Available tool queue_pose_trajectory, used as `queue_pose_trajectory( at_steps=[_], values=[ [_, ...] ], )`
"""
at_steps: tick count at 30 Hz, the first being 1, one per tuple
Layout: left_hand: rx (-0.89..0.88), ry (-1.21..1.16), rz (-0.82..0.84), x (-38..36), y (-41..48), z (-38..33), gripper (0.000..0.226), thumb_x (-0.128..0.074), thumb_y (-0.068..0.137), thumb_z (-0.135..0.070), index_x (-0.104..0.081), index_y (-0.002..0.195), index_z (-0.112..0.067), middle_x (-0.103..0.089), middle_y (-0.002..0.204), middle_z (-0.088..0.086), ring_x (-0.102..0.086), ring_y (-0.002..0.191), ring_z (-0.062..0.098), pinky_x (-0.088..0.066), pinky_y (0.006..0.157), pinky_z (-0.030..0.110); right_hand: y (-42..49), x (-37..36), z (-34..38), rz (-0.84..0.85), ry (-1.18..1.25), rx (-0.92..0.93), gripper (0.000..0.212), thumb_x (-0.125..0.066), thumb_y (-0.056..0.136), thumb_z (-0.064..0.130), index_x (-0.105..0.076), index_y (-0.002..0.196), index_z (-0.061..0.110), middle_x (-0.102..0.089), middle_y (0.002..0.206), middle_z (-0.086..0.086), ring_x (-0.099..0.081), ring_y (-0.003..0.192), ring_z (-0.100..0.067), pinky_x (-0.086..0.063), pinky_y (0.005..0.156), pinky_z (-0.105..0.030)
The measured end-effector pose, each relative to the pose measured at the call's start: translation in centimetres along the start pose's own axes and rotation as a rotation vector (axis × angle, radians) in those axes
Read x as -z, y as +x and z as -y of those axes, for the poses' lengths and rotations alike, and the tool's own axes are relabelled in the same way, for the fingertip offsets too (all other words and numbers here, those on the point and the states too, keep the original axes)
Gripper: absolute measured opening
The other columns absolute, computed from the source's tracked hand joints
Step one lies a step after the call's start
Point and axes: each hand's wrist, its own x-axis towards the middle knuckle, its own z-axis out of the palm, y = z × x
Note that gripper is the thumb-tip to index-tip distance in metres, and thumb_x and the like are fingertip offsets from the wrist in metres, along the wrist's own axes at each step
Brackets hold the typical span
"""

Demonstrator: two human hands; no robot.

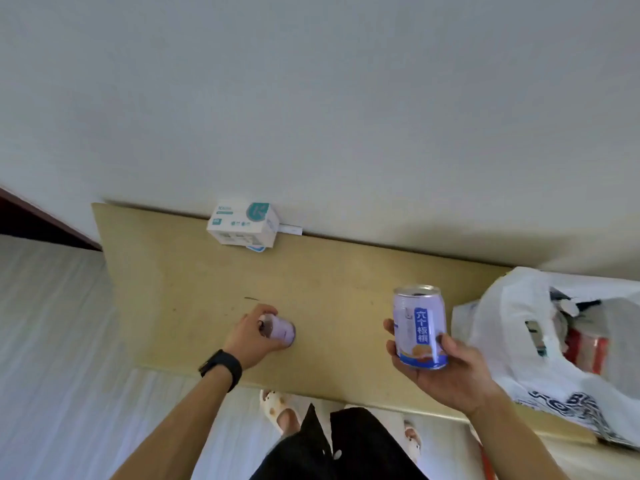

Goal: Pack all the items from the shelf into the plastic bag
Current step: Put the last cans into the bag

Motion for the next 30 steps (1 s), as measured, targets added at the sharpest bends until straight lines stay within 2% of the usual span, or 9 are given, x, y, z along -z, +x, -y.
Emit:
queue_pose_trajectory(
  at_steps=[3,6,10,13,17,20,23,27,30],
  values=[
    [-0.131,-0.111,-0.052,-4.5,-3.4,-7.2,0.059,-0.089,0.06,-0.039,-0.054,0.107,-0.041,-0.068,0.101,-0.005,-0.068,0.084,0.013,-0.058,0.077,0.04,-5.5,0.2,4.7,0.046,-0.203,-0.011,0.067,-0.072,0.082,0.005,-0.044,0.142,-0.002,-0.052,0.138,-0.024,-0.053,0.124,-0.04,-0.039,0.109,-0.049],
    [-0.258,-0.171,-0.082,-8.5,-7.0,-16.4,0.058,-0.087,0.057,-0.042,-0.054,0.105,-0.046,-0.07,0.094,-0.002,-0.07,0.074,0.02,-0.059,0.066,0.041,-12.0,1.9,9.0,0.011,-0.466,-0.013,0.078,-0.092,0.054,0.019,-0.061,0.122,-0.001,-0.065,0.112,-0.02,-0.065,0.099,-0.038,-0.054,0.088,-0.047],
    [-0.508,-0.128,-0.028,-13.4,-10.7,-29.4,0.061,-0.089,0.064,-0.037,-0.054,0.114,-0.039,-0.068,0.102,-0.013,-0.066,0.086,0.004,-0.055,0.074,0.022,-21.1,5.2,12.6,-0.109,-0.565,0.064,0.076,-0.088,0.05,0.018,-0.062,0.118,-0.003,-0.065,0.108,-0.024,-0.065,0.093,-0.042,-0.054,0.083,-0.047],
    [-0.665,0.041,0.019,-16.7,-12.7,-37.3,0.059,-0.087,0.067,-0.04,-0.053,0.115,-0.04,-0.066,0.097,-0.021,-0.062,0.085,-0.004,-0.047,0.068,0.009,-27.2,8.7,13.5,-0.24,-0.459,0.106,0.085,-0.095,0.037,0.022,-0.066,0.113,-0.004,-0.065,0.103,-0.029,-0.065,0.088,-0.043,-0.056,0.079,-0.046],
    [-0.789,0.518,0.203,-23.6,-11.4,-43.0,0.061,-0.081,0.065,-0.053,-0.048,0.114,-0.039,-0.064,0.093,-0.014,-0.061,0.081,0.008,-0.052,0.071,0.027,-33.5,12.1,11.9,-0.437,-0.315,0.172,0.084,-0.102,0.015,0.026,-0.074,0.09,-0.001,-0.071,0.086,-0.027,-0.071,0.073,-0.038,-0.047,0.084,-0.057],
    [-0.836,0.901,0.284,-30.1,-8.5,-43.0,0.062,-0.072,0.064,-0.062,-0.046,0.114,-0.037,-0.064,0.094,-0.008,-0.061,0.079,0.018,-0.051,0.065,0.035,-36.6,13.5,10.3,-0.622,-0.178,0.26,0.11,-0.099,-0.002,0.023,-0.063,0.097,-0.008,-0.071,0.083,-0.031,-0.072,0.065,-0.038,-0.058,0.061,-0.05],
    [-0.793,1.061,0.355,-35.1,-6.4,-41.6,0.064,-0.071,0.07,-0.058,-0.045,0.119,-0.027,-0.065,0.1,-0.002,-0.059,0.079,0.021,-0.04,0.056,0.03,-38.5,13.8,9.8,-0.587,-0.151,0.286,0.114,-0.099,0.01,0.023,-0.06,0.111,-0.012,-0.068,0.093,-0.037,-0.071,0.075,-0.044,-0.06,0.059,-0.038],
    [-0.675,1.055,0.449,-39.0,-4.2,-39.3,0.081,-0.075,0.071,-0.046,-0.034,0.134,-0.016,-0.06,0.097,-0.001,-0.055,0.076,0.018,-0.037,0.051,0.024,-39.5,15.4,8.2,-0.612,-0.163,0.305,0.106,-0.096,0.029,0.026,-0.057,0.122,-0.006,-0.067,0.107,-0.032,-0.067,0.091,-0.05,-0.057,0.076,-0.048],
    [-0.616,1.092,0.485,-40.6,-3.0,-38.8,0.083,-0.077,0.069,-0.045,-0.037,0.138,-0.02,-0.054,0.119,0.003,-0.057,0.099,0.024,-0.046,0.07,0.028,-39.8,15.9,7.8,-0.663,-0.185,0.309,0.088,-0.087,0.044,0.018,-0.056,0.123,-0.003,-0.067,0.108,-0.031,-0.066,0.092,-0.048,-0.056,0.076,-0.045]
  ],
)
